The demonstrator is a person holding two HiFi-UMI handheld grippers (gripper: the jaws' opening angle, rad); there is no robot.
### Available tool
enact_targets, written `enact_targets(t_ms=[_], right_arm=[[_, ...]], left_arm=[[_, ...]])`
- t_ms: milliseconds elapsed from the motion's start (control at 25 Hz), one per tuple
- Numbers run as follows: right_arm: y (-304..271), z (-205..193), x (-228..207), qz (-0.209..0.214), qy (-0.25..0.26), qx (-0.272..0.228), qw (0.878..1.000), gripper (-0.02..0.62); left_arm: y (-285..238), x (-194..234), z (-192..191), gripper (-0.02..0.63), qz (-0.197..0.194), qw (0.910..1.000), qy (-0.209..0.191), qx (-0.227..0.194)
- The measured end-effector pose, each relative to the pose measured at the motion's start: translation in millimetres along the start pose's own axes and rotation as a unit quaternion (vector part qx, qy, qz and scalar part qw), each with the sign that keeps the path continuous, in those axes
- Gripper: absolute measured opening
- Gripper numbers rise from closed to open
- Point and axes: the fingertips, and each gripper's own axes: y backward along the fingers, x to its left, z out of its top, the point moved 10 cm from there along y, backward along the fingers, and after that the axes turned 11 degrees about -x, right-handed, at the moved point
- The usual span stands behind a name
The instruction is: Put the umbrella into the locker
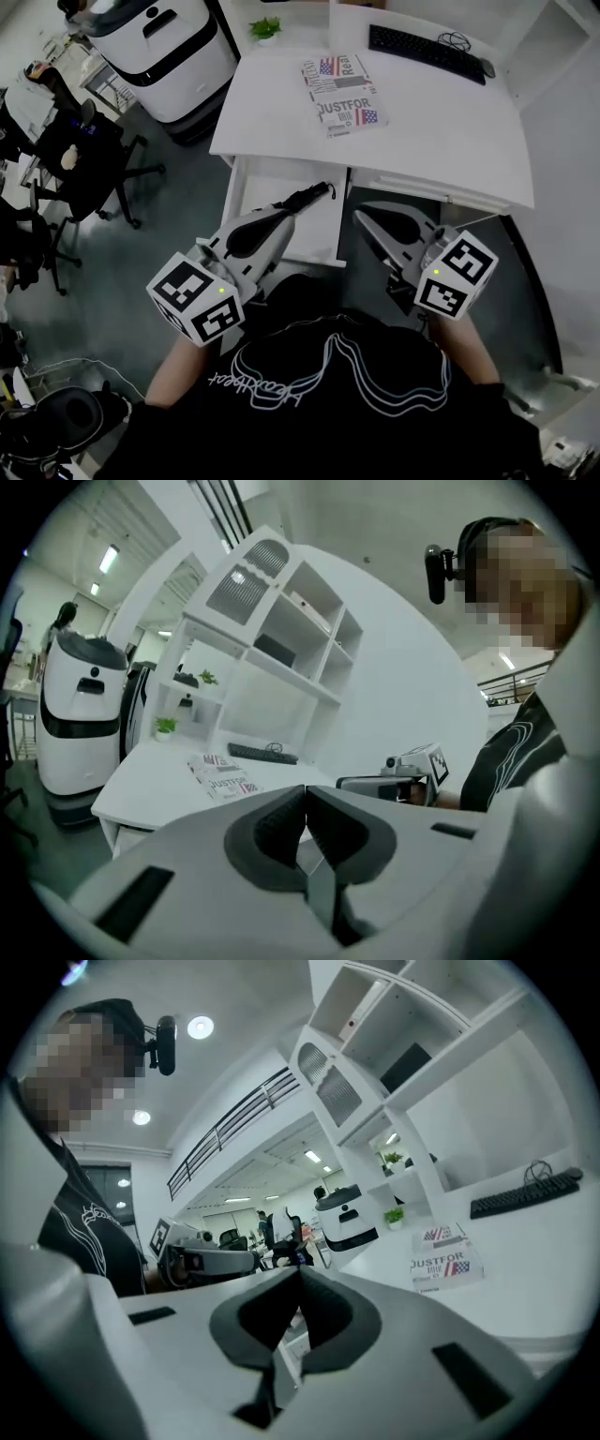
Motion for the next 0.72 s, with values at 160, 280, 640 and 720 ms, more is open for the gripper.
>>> enact_targets(t_ms=[160,280,640,720], right_arm=[[10.5,22.2,27.5,0.028,0.016,-0.035,0.999,0.003],[20.7,32.4,40.9,0.044,0.008,-0.056,0.997,0.003],[43.5,35.2,68.3,0.051,0.041,-0.064,0.996,0.003],[47.4,34.9,70.4,0.049,0.039,-0.068,0.996,0.003]], left_arm=[[15.1,-29.3,20.3,0.006,0.011,0.9993,-0.026,-0.026],[24.3,-41.8,24.3,0.006,0.023,0.9986,-0.027,-0.039],[34.4,-77.7,20.3,0.005,0.009,0.9984,-0.03,-0.047],[35.9,-82.2,19.4,0.006,0.009,0.9985,-0.027,-0.047]])
